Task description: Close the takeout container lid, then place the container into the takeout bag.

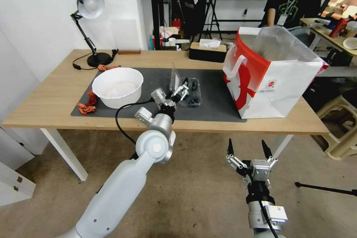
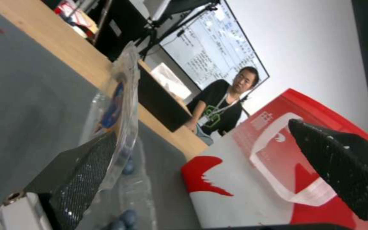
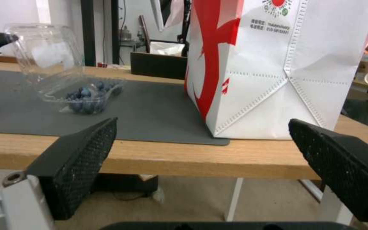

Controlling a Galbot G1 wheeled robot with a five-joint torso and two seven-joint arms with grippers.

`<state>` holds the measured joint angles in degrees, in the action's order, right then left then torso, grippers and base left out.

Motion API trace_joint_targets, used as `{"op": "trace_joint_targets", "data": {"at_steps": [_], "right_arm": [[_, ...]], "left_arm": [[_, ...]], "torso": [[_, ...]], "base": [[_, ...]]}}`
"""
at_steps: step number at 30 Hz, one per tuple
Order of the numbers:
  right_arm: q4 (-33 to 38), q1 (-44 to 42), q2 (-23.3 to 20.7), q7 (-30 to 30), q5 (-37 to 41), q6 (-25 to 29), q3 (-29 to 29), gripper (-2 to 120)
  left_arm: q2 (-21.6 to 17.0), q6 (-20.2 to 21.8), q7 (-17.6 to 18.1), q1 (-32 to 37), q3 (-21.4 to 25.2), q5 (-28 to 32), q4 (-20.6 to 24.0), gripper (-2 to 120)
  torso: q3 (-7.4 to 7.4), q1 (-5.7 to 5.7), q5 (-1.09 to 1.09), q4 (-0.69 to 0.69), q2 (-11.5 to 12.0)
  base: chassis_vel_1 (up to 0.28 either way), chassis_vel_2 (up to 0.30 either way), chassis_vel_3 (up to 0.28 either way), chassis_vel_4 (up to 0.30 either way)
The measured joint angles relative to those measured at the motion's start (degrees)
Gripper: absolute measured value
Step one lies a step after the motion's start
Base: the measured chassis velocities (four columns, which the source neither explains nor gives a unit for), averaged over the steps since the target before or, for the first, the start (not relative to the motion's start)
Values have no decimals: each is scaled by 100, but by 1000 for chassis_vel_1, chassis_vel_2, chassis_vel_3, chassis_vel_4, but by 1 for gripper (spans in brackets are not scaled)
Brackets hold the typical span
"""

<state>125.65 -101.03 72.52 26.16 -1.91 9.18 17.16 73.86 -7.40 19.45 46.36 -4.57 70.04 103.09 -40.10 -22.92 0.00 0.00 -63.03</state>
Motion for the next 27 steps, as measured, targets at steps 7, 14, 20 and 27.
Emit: {"op": "trace_joint_targets", "data": {"at_steps": [7, 14, 20, 27], "right_arm": [[-36, 11, 27, -1, -1, 3, 41, 100], [-61, -1, 45, -2, 0, 20, 83, 100], [-74, -2, 64, -2, -6, 22, 85, 100], [-90, 13, 75, -3, -16, 22, 60, 100]], "left_arm": [[112, 10, 39, -358, -128, 539, -236, 100], [245, 52, 194, -557, -159, 1140, -324, 100], [374, 148, 521, -680, -115, 1893, -423, 100], [464, 193, 855, -764, -37, 2382, -700, 97]], "torso": [[0, 0, 0, 0, 0], [0, 0, 0, 0, 0], [0, 0, 1, -1, 0], [0, 0, 1, 0, 1]], "base": [[0, 0, 0, 0], [0, 0, 0, 0], [0, 0, 0, 0], [0, 0, 0, 0]]}}
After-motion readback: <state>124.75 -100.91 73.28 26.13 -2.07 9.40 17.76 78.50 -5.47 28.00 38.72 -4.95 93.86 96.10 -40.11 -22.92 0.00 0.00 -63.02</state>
